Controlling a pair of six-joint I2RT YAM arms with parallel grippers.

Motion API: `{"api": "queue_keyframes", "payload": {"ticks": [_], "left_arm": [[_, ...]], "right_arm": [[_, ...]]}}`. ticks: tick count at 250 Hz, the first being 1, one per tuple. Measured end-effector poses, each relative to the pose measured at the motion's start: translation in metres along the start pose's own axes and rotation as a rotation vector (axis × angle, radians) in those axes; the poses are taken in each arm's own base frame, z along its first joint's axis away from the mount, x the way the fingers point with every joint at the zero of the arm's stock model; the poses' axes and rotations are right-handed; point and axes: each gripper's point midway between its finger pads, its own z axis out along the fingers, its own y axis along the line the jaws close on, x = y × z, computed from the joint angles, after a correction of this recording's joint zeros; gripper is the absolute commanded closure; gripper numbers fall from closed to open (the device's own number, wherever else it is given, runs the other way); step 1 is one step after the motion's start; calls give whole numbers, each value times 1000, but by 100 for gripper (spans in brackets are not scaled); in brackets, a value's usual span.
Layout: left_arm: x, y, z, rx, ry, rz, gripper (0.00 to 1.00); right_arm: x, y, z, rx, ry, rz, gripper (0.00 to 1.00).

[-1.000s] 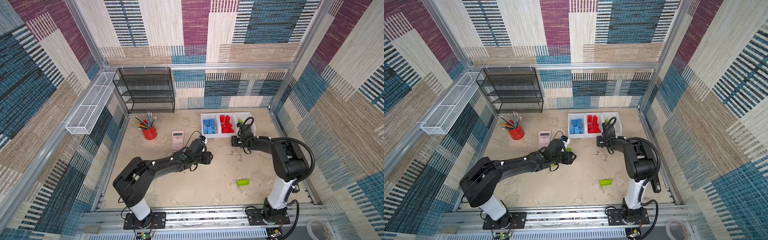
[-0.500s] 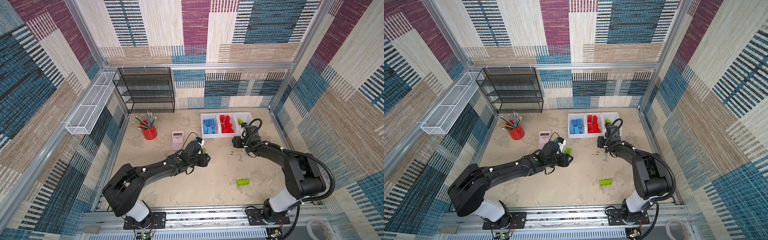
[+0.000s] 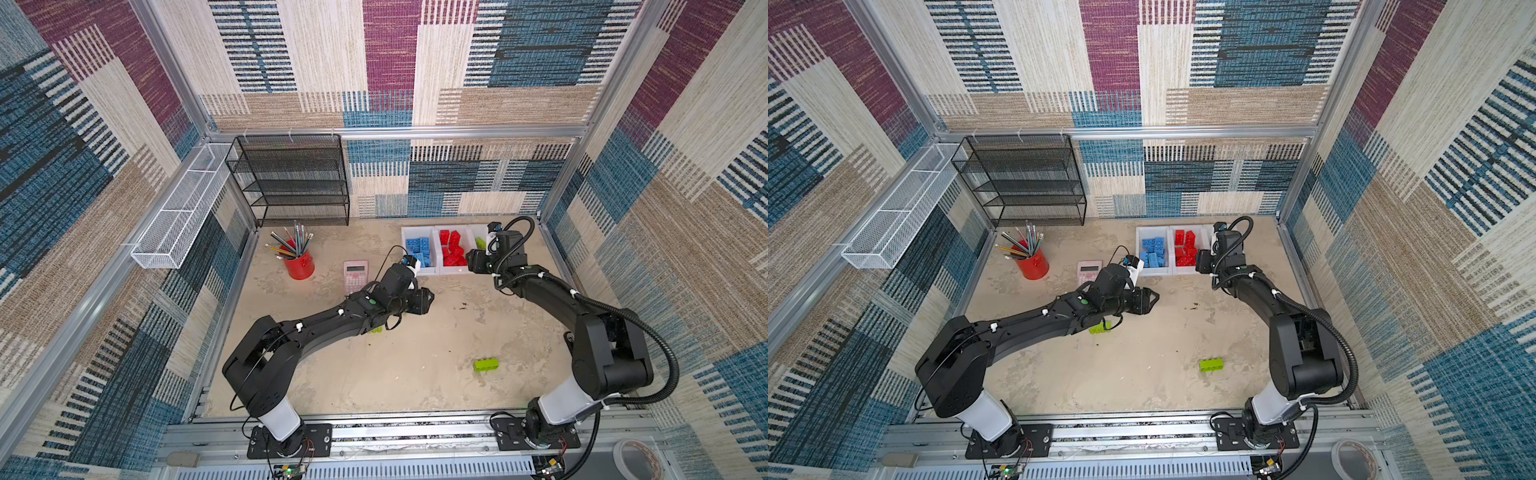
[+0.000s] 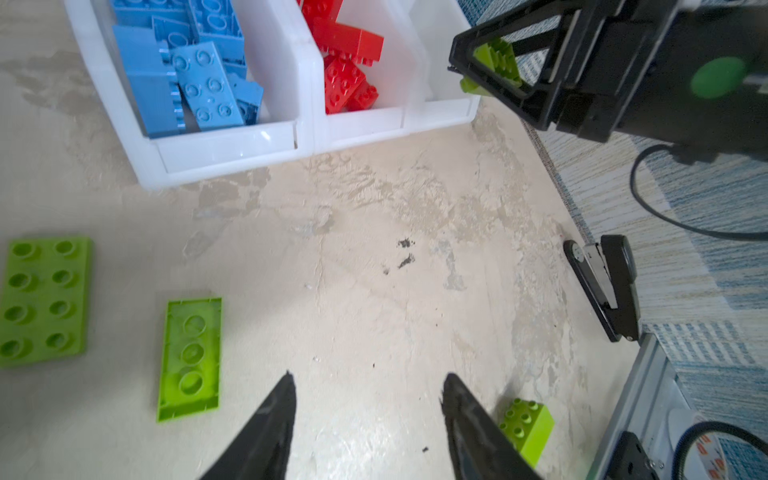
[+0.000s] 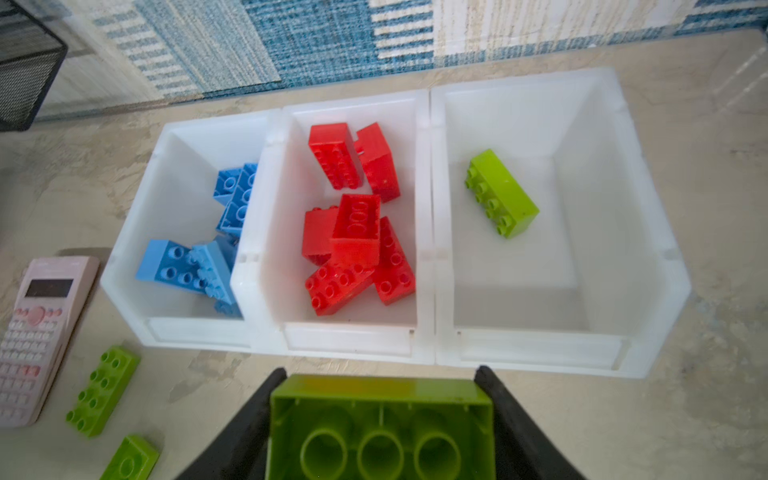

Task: Sort the legos into containers by color
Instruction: 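Lift the green brick with the right gripper and drop it into the farthest compartment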

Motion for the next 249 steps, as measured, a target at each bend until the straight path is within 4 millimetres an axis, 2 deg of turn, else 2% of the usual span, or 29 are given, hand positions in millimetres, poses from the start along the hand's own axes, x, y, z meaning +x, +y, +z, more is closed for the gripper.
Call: {"api": "queue_keyframes", "payload": {"ticks": [45, 105, 170, 214, 249], "left_arm": [[-20, -10, 14, 11, -21, 21, 42], [-29, -8, 36, 4, -11, 40, 42], [-29, -5, 57, 6, 15, 49, 42], [-23, -7, 60, 39, 24, 96, 42], [-10, -13, 59, 102, 50, 155, 41]], "right_arm": [[-18, -20, 14, 2, -2, 61, 38], [-35, -42, 35, -3, -4, 113, 37], [-37, -55, 60, -3, 14, 131, 35], [-39, -60, 69, 2, 18, 136, 24], [-41, -59, 72, -5, 15, 136, 16]]}}
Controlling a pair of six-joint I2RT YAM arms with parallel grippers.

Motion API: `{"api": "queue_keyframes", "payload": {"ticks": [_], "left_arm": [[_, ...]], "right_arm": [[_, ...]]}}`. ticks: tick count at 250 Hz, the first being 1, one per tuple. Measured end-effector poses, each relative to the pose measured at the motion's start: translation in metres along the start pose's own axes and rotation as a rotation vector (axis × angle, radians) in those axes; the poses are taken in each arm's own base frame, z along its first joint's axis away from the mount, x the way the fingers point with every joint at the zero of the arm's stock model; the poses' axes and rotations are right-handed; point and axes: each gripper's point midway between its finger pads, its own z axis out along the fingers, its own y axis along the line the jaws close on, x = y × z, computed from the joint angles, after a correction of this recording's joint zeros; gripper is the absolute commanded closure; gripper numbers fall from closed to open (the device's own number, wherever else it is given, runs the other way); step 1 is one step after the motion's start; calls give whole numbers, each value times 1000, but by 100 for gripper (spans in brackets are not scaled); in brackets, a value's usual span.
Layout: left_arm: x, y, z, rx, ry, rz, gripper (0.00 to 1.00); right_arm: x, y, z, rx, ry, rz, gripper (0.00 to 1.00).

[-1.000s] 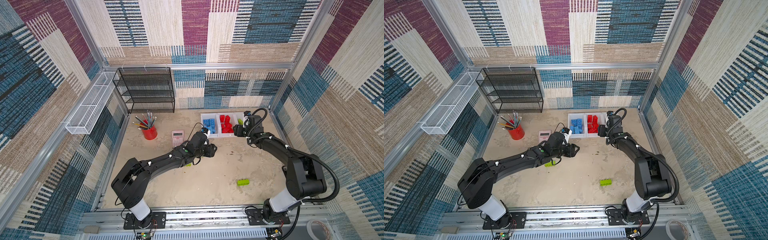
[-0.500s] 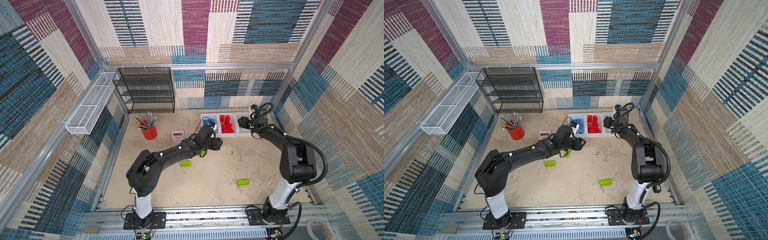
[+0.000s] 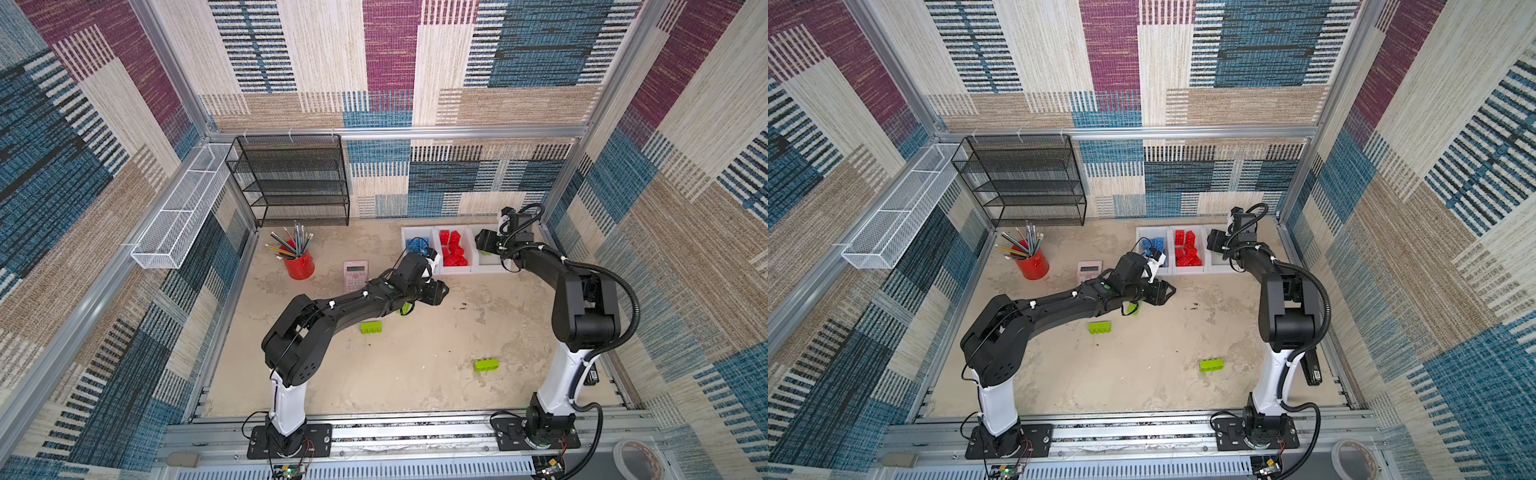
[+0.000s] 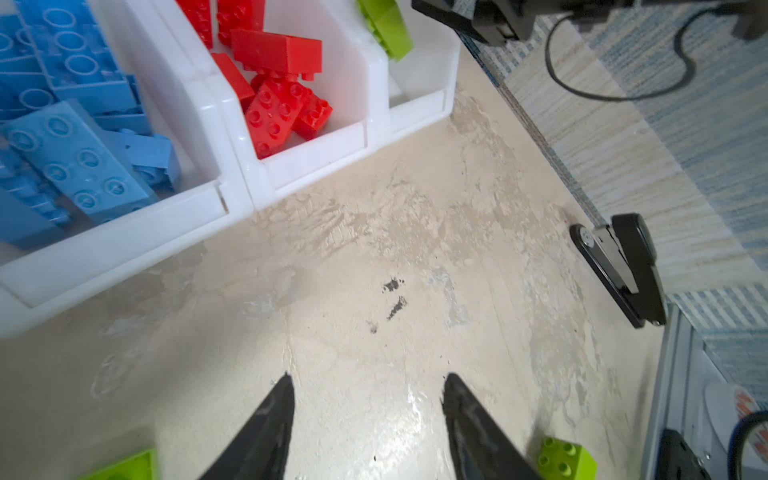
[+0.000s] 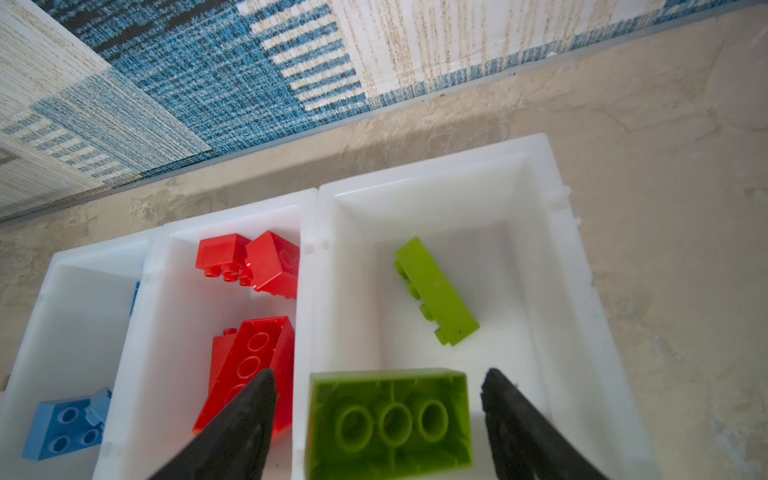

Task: Sort the legos into containers by color
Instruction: 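Lift the green brick with the right gripper and drop it into the farthest compartment, then move the right gripper toward the green 2x2 brick near the right arm base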

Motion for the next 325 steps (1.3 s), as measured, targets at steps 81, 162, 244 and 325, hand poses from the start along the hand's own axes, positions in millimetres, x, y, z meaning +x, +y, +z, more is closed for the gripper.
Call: {"api": "queue_keyframes", "payload": {"ticks": [81, 162, 244, 325], "left_arm": [[14, -14, -20, 69, -8, 59, 41], [38, -22, -53, 49, -4, 36, 41], [91, -31, -82, 31, 42, 27, 42], [115, -19, -101, -12, 44, -3, 41]], "right_arm": [[-9, 10, -28, -31, -33, -4, 14], [53, 48, -97, -82, 5, -6, 14], [141, 57, -165, -27, 74, 19, 11], [208, 63, -198, -8, 180, 101, 12]]}}
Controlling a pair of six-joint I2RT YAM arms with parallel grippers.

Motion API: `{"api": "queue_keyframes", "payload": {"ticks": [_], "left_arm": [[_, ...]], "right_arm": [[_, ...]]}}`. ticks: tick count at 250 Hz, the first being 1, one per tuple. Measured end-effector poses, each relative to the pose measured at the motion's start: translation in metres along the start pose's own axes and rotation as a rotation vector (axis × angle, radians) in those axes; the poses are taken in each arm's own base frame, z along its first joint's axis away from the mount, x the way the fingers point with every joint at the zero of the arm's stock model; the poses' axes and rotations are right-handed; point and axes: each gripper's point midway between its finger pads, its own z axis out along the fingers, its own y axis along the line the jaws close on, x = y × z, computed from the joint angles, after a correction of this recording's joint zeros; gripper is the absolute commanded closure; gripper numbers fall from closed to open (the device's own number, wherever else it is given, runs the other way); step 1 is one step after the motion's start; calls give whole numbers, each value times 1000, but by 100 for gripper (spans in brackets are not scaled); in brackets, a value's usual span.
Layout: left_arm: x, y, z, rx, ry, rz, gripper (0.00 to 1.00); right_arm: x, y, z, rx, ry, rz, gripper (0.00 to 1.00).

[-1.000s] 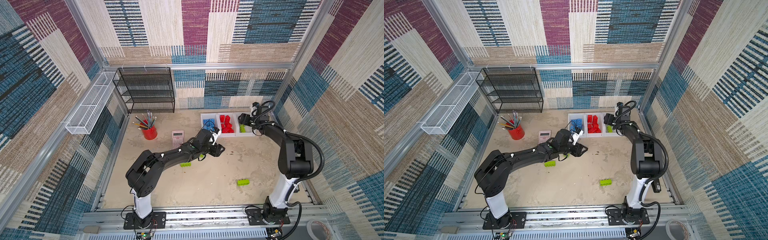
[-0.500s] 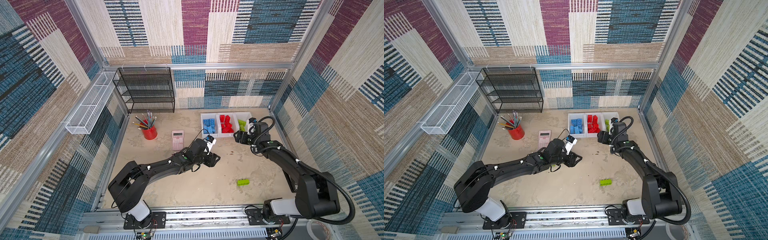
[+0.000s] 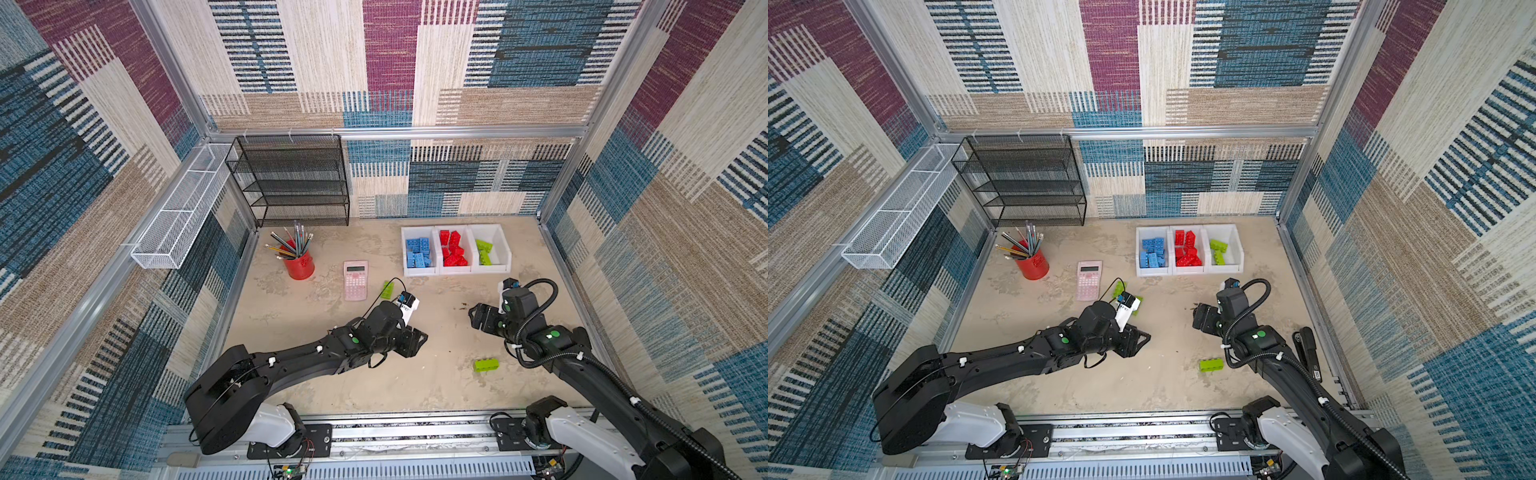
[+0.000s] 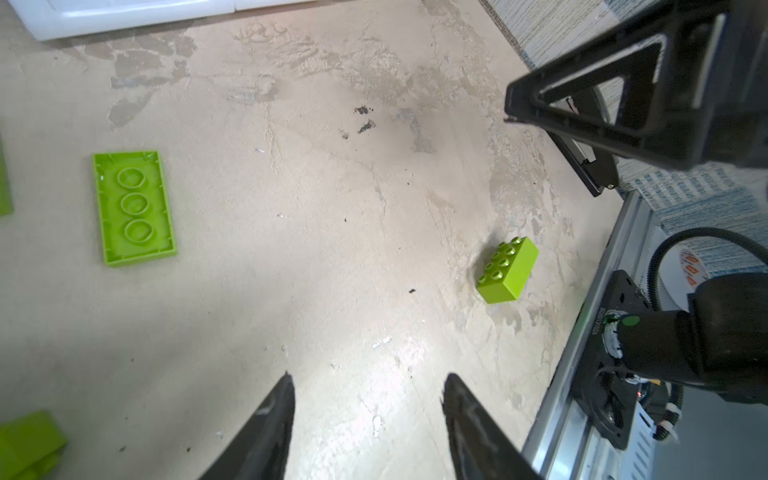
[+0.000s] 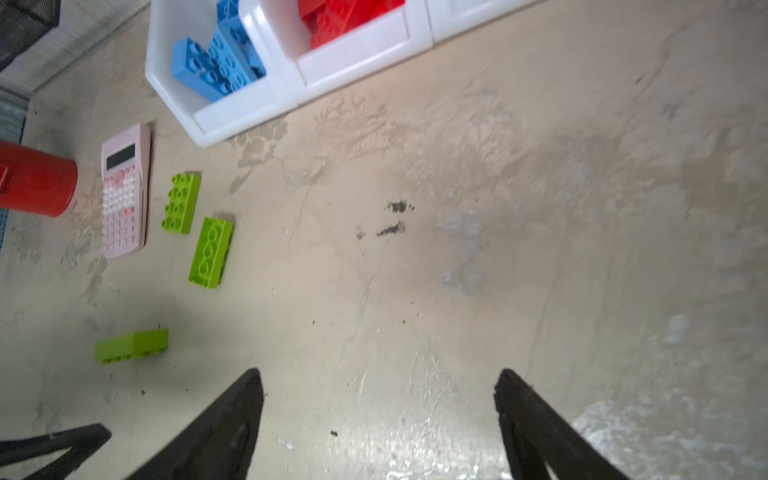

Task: Sort the legos into containers by color
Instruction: 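Move the right gripper toward the green 2x2 brick near the right arm base, then lower the right gripper onto the green 2x2 brick and grasp it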

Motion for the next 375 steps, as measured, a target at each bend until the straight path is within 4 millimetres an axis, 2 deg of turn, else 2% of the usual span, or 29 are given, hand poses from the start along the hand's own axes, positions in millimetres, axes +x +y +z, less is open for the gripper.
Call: {"api": "queue_keyframes", "payload": {"ticks": [50, 117, 227, 289, 375], "left_arm": [[14, 6, -1, -10, 19, -10, 41], [27, 12, 4, -30, 61, -38, 41], [21, 9, -3, -24, 48, -38, 41], [20, 9, -3, -25, 46, -39, 41], [22, 11, -5, -29, 49, -40, 41]], "right_arm": [[39, -4, 3, 65, 76, 33, 12], [73, -1, -4, 106, 160, 66, 15], [125, -5, -28, 198, 369, 53, 15], [146, -22, -31, 237, 425, 88, 14], [150, -23, -6, 256, 409, 120, 14]]}}
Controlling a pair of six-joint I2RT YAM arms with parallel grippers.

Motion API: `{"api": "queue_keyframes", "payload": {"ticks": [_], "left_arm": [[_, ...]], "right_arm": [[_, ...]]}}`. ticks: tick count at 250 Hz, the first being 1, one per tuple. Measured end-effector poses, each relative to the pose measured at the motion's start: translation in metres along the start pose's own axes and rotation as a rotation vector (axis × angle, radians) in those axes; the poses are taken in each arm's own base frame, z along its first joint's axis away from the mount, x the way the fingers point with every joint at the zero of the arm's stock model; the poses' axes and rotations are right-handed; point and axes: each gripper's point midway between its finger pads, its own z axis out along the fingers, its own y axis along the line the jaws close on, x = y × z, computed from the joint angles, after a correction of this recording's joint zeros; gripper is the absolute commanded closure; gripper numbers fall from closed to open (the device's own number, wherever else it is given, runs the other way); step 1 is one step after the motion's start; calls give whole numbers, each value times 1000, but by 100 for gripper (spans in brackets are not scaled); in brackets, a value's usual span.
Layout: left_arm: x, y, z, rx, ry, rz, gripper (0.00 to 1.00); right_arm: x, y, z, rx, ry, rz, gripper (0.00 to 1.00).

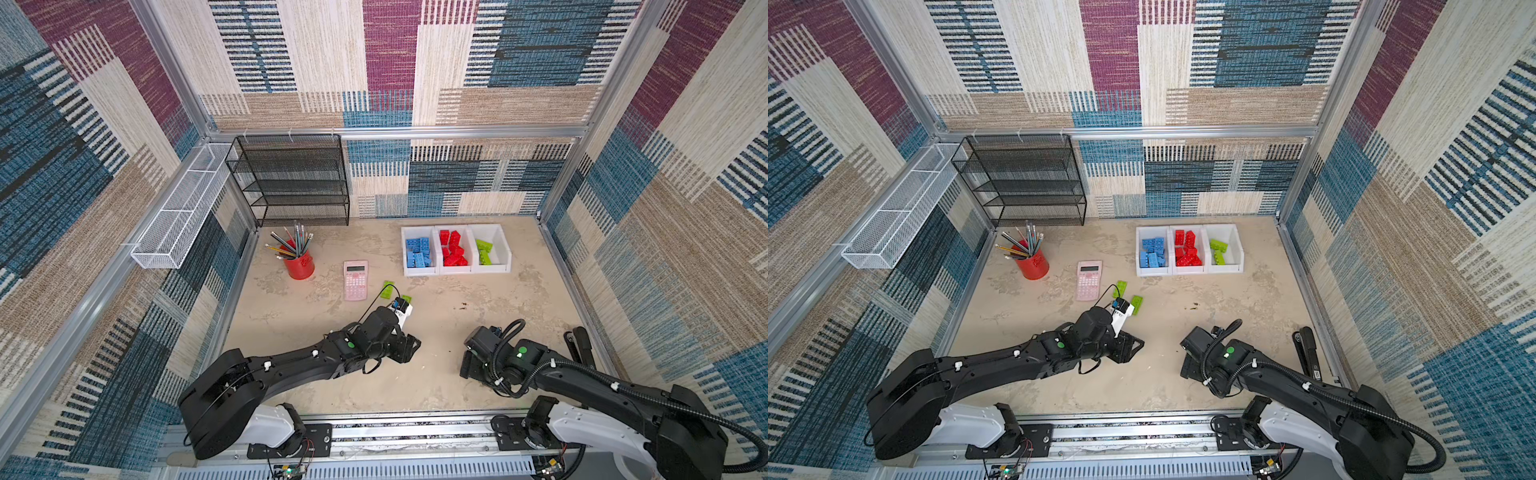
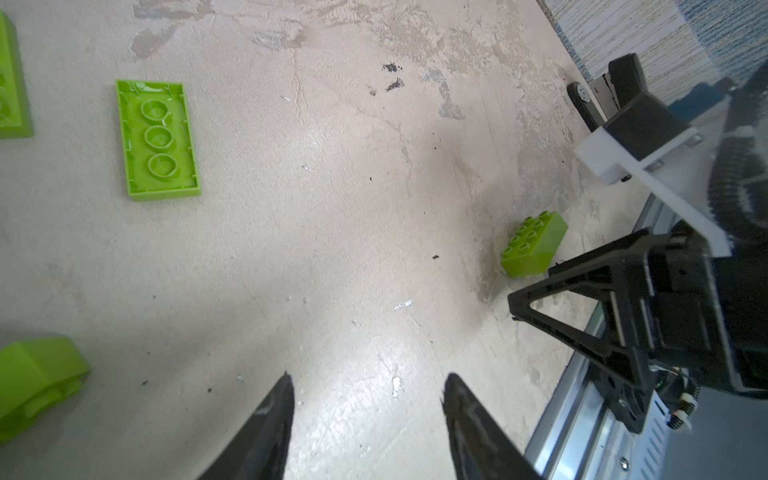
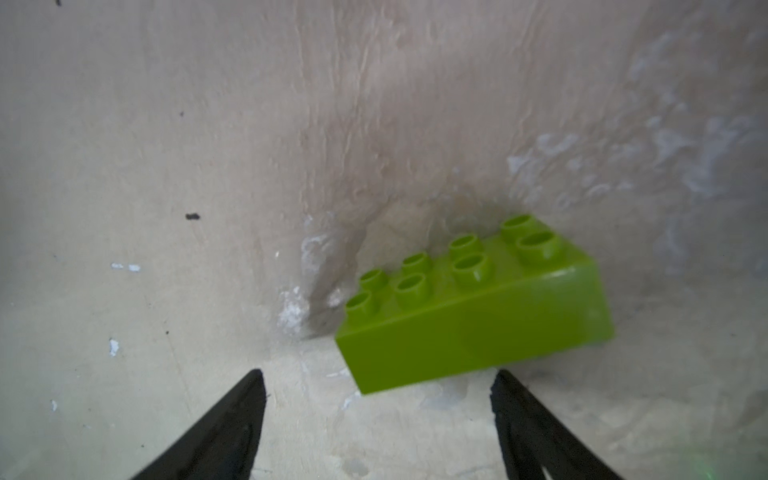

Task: Sort the legos into containers by color
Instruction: 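Lower the right gripper onto the green 2x2 brick and grasp it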

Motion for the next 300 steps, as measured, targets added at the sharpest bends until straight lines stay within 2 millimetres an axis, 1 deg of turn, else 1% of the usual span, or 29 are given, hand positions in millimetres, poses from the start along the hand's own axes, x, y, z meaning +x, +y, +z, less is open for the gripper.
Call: {"api": "queue_keyframes", "payload": {"ticks": [38, 61, 85, 145, 210, 220, 228, 232, 253, 258, 270, 274, 300], "left_arm": [[1, 0, 1, -2, 3, 0, 41], [2, 2, 2, -7, 5, -1, 41], [5, 4, 5, -13, 17, -2, 41], [11, 8, 11, -25, 42, -5, 41], [11, 9, 11, -31, 44, -7, 41], [11, 9, 12, -31, 44, -7, 41], [11, 9, 12, -32, 46, -7, 41], [11, 9, 12, -32, 46, -7, 41], [12, 9, 12, -33, 48, -7, 41], [12, 9, 12, -33, 48, -7, 41], [12, 9, 11, -34, 49, -7, 41], [12, 9, 10, -34, 49, -7, 41], [11, 8, 7, -32, 46, -7, 41]], "right_arm": [[-18, -6, 6, -9, -45, 57, 15], [-30, -6, 8, -25, -71, 69, 16], [-39, -4, 10, -24, -83, 46, 17], [-50, 6, 17, 4, -80, -63, 26], [-54, 10, 19, -7, -90, -101, 47], [-53, 10, 19, -12, -85, -101, 53], [-52, 11, 19, -16, -83, -101, 56], [-52, 11, 19, -18, -81, -101, 59], [-50, 13, 18, -27, -73, -102, 63], [-50, 13, 18, -27, -72, -102, 66], [-51, 14, 17, -29, -74, -104, 69], [-51, 15, 17, -30, -75, -107, 72], [-55, 20, 13, -44, -82, -118, 80]]}}
